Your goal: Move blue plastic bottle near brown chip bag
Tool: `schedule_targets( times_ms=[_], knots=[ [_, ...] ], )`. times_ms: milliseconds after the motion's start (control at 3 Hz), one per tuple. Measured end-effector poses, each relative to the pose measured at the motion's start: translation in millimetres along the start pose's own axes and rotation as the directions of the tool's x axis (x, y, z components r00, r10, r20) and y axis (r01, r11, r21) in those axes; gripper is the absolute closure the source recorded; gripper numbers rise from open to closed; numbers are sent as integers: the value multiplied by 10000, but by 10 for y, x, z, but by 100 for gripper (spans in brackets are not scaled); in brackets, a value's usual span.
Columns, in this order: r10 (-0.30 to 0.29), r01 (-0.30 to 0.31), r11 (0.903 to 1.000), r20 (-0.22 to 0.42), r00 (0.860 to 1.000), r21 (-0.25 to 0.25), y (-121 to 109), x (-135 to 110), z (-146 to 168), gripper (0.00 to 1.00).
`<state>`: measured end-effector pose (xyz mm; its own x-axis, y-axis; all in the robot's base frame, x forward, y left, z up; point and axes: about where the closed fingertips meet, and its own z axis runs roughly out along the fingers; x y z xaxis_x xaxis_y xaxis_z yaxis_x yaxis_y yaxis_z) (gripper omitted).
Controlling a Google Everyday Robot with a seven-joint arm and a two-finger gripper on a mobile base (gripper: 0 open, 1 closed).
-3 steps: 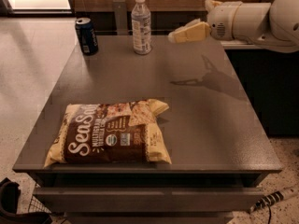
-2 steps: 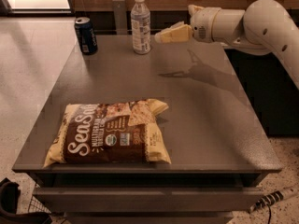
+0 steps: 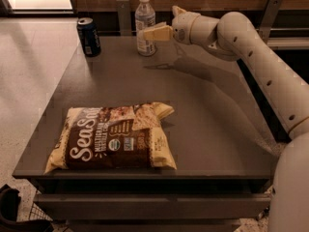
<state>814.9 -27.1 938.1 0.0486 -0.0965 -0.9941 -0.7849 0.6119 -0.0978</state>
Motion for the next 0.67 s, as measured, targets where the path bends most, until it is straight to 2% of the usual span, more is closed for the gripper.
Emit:
schedule_targets(
  times_ms=[333,667],
  knots=[
    [15,-13,10000,232,9997,-82,-19,-23,253,0],
    [61,-59,9999,127,9999,-161,-14,3,443,0]
  ],
)
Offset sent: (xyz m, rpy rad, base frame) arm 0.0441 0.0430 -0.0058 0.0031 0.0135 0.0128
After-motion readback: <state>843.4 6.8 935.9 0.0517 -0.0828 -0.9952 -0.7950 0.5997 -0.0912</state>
